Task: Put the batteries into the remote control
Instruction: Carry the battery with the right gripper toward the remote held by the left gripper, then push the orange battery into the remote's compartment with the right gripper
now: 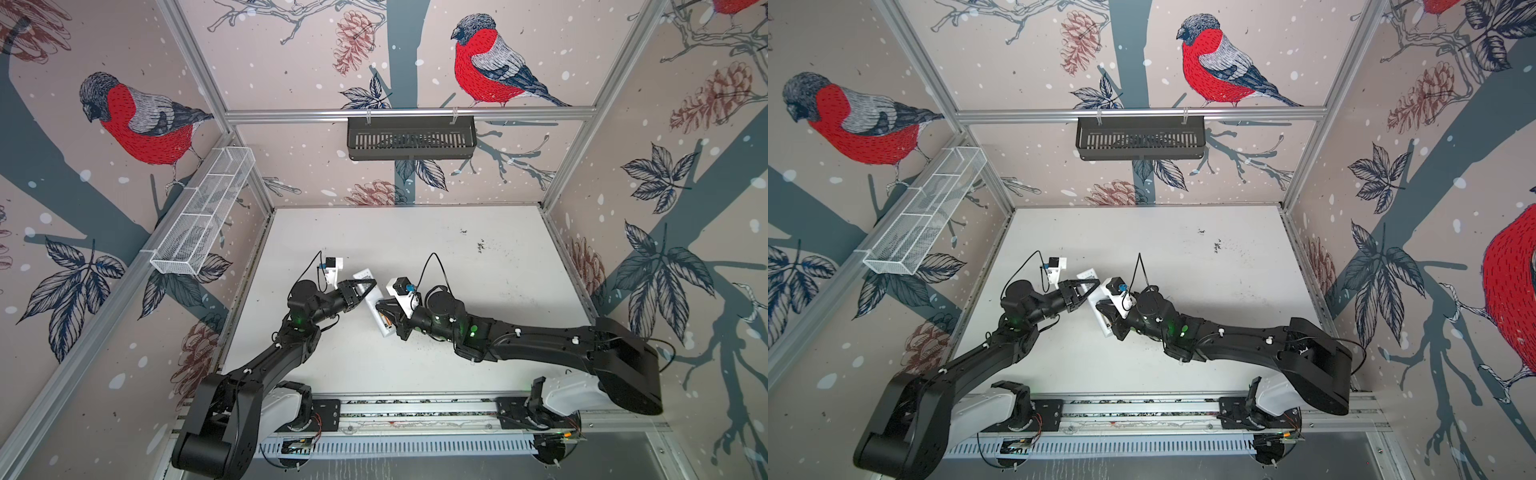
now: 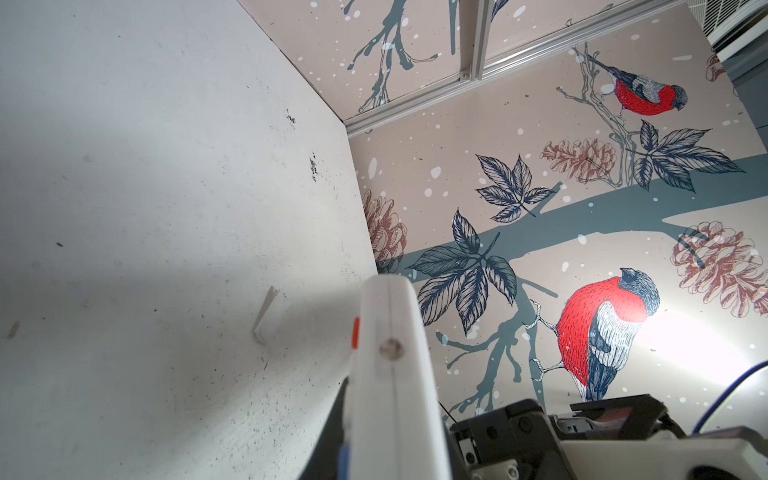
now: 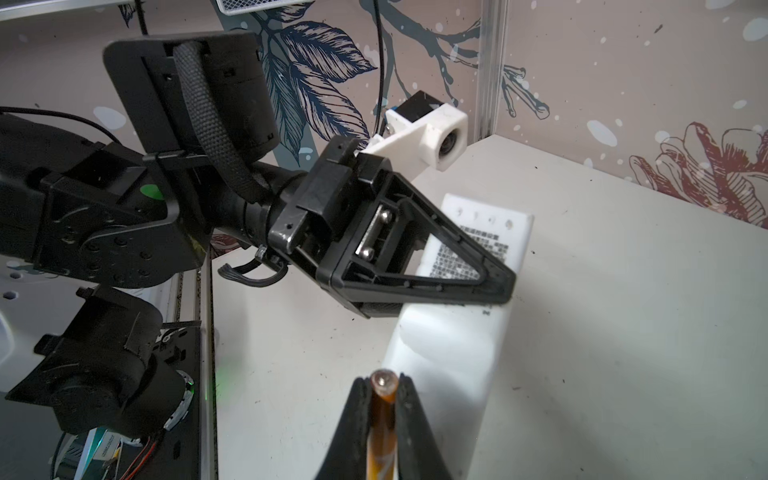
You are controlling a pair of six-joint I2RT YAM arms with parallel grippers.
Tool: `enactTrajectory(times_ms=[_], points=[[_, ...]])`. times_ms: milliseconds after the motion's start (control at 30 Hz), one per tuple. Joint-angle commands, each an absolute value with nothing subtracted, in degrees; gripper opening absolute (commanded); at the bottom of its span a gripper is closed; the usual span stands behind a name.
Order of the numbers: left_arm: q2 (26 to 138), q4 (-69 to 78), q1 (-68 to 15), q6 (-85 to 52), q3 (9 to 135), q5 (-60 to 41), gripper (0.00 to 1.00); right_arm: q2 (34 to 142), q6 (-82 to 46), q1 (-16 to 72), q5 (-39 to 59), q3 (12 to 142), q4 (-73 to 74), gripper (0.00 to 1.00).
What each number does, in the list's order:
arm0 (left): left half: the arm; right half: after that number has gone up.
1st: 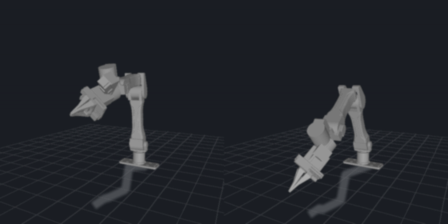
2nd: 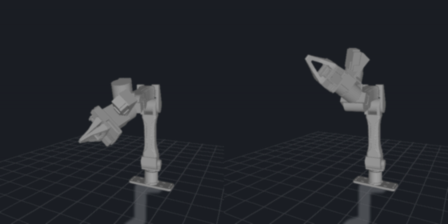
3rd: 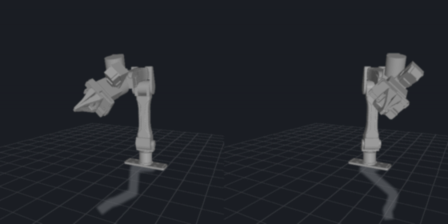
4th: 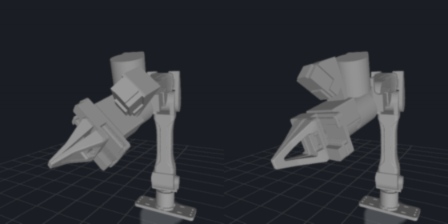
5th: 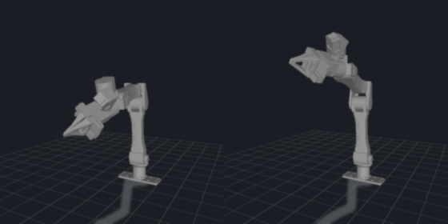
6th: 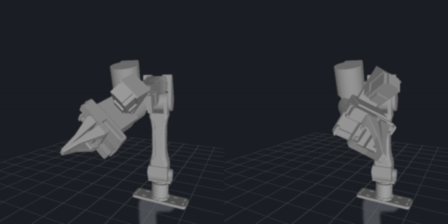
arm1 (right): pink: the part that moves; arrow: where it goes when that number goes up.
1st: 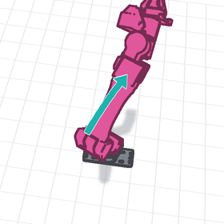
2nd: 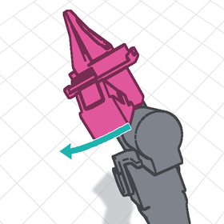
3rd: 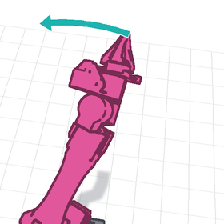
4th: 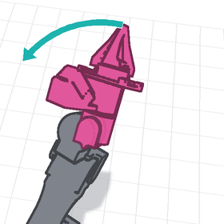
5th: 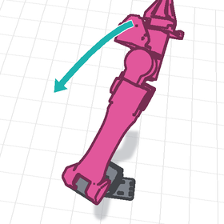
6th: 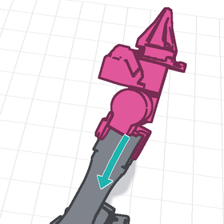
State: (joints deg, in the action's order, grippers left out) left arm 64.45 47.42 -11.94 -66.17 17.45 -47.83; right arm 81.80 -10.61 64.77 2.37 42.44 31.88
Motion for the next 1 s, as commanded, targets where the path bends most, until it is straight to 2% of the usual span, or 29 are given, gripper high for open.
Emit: enactTrajectory(times_ms=[0, 700, 967], points=[[64.8, 55.0, -11.5, -69.0, 17.0, -49.3, 0.0, 81.5, -11.9, 64.9, 1.1, 41.5, 35.2, 0.13], [66.2, 57.0, -10.3, -69.0, 17.4, -50.2, 0.0, 83.2, -13.5, 66.2, -0.1, 40.6, 30.5, 0.15], [66.1, 54.3, -10.4, -65.9, 17.6, -49.7, 0.0, 84.3, -11.6, 66.0, -0.4, 44.5, 26.6, 0.32]])
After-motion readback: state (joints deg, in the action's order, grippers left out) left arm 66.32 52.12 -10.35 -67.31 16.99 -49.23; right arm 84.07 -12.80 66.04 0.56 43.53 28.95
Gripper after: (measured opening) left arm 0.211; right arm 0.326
